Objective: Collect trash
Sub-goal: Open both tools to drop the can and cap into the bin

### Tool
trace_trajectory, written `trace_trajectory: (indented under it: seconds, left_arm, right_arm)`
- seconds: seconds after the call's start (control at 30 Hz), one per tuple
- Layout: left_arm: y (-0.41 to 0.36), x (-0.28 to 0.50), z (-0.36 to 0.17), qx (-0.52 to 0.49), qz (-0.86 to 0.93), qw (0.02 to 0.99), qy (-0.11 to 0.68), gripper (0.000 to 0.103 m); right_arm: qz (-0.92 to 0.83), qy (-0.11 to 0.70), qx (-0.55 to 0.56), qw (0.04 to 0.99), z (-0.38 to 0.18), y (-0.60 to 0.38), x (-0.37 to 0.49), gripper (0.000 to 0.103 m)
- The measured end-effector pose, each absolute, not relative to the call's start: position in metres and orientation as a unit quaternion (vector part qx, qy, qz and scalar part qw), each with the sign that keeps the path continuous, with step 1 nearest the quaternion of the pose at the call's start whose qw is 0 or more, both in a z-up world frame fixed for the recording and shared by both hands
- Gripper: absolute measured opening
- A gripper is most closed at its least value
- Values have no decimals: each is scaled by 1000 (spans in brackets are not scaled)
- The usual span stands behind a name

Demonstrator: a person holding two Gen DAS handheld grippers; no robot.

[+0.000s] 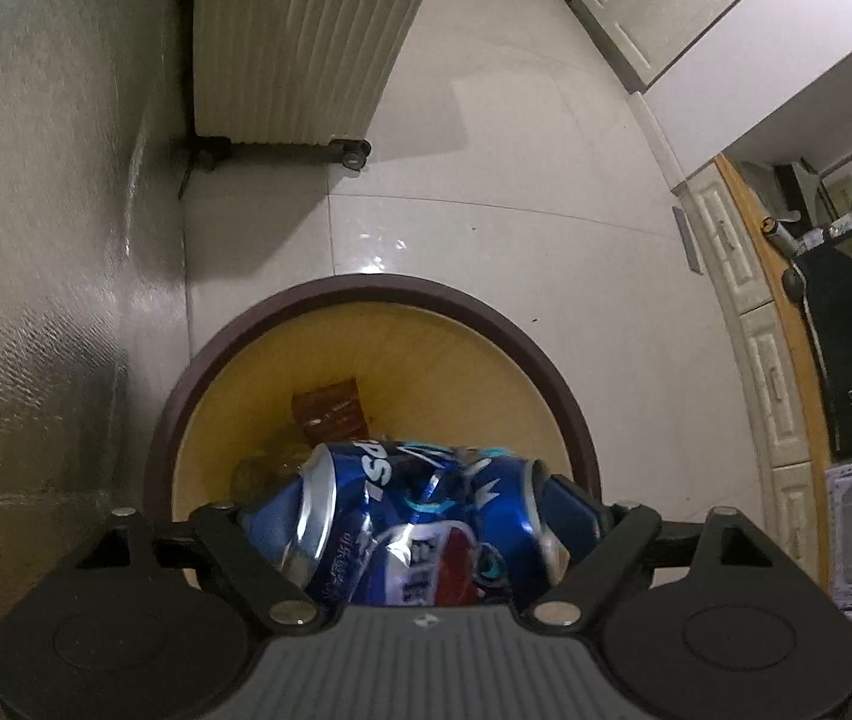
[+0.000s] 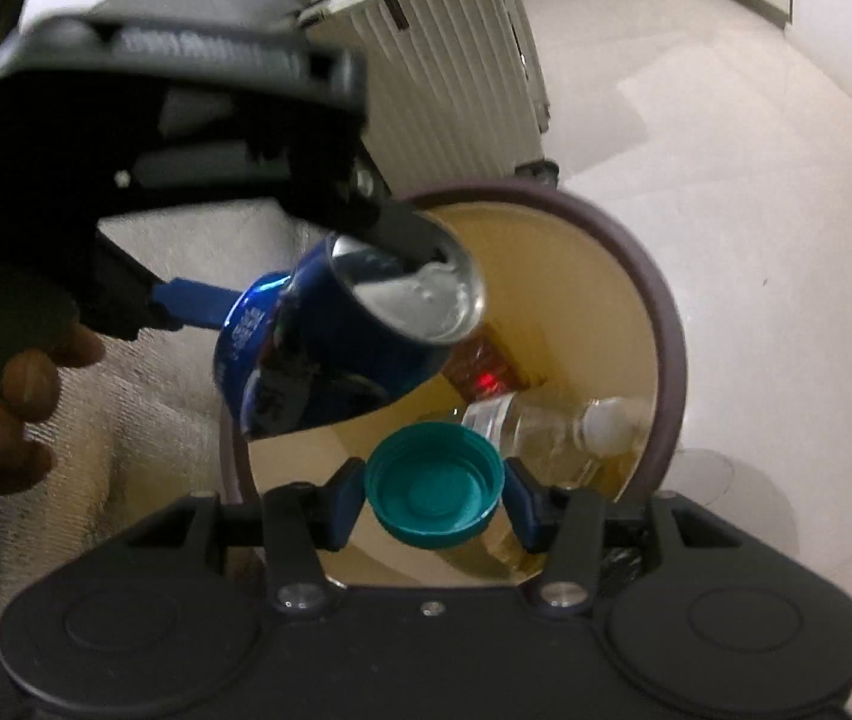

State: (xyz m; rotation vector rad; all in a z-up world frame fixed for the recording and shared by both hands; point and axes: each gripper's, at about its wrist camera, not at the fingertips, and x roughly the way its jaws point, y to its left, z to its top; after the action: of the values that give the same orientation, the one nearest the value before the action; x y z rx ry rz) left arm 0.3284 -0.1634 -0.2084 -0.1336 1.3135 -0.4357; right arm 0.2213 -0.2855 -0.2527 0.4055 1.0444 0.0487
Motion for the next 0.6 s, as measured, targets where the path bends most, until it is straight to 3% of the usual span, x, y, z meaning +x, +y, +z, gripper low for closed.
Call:
trace_trajectory:
  seconds: [0.07,0.6]
  left_arm:
    - [-162,328,-209,-55,-193,769,607,94]
    - [-151,308,-199,-31,-157,784,600,99]
  right_arm:
    - [17,501,187,845,-255,-283,220,56]
    - [13,488,165,857,-226,-285,207,61]
